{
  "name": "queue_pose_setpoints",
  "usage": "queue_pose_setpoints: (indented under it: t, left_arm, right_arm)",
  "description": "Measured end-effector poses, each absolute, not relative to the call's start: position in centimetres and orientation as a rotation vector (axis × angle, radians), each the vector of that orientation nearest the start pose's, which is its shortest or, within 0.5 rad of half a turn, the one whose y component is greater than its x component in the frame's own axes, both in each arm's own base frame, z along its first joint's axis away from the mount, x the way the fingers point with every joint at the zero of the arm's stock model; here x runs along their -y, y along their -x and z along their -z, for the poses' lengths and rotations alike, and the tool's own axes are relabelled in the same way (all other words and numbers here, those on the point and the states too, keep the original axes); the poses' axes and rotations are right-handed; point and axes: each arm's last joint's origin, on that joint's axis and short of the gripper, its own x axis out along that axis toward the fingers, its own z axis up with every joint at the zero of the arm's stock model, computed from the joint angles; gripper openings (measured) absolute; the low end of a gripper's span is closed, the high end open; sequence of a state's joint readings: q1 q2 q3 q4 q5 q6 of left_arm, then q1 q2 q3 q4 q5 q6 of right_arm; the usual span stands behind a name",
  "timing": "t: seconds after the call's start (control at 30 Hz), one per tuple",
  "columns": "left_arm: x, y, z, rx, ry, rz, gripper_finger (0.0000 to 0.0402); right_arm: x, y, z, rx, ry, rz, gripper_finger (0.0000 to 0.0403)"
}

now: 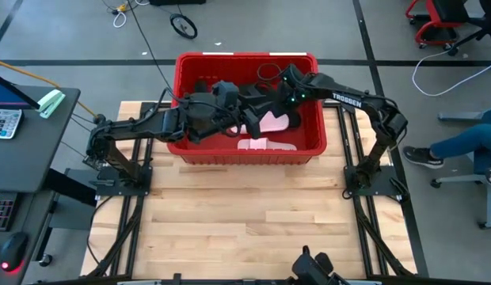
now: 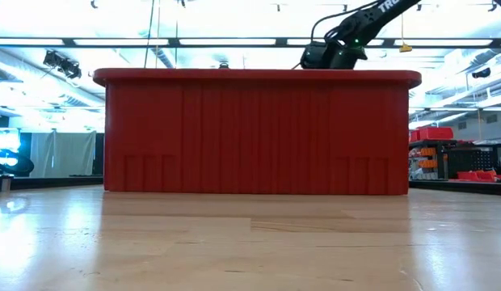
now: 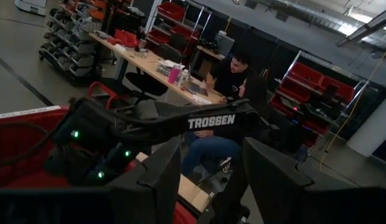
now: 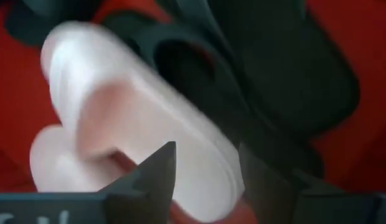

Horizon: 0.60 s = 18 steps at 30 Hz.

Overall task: Pick and place slides into bin
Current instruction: Put the pink slide into the red bin, then return to home position

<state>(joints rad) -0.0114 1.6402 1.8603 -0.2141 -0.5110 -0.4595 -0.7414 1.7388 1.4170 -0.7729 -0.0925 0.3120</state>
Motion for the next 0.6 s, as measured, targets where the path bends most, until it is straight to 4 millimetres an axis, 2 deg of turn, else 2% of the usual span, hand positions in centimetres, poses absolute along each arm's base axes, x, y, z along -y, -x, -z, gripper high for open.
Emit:
queue_pose_setpoints:
  t: [0.17, 0.3, 0.43, 0.6]
  left_arm:
    - [-1.0, -35.7, -47.6, 0.083, 0.442, -0.498, 0.0178]
    - [-1.0, -35.7, -47.3, 0.052, 0.434, -0.505, 0.0176]
    - [-1.0, -35.7, -47.0, 0.037, 0.463, -0.51, 0.0172]
    - [-0.3, -35.7, -46.9, 0.026, 0.485, -0.492, 0.0172]
  right_arm:
    - [24.2, -27.3, -27.4, -0.795, -0.634, 0.715, 0.0175]
    - [23.2, -27.6, -30.1, -0.658, -0.575, 0.554, 0.0167]
    - [20.4, -26.7, -34.2, -0.521, -0.579, 0.344, 0.0158]
    - [14.8, -23.0, -40.4, -0.357, -0.603, 0.087, 0.015]
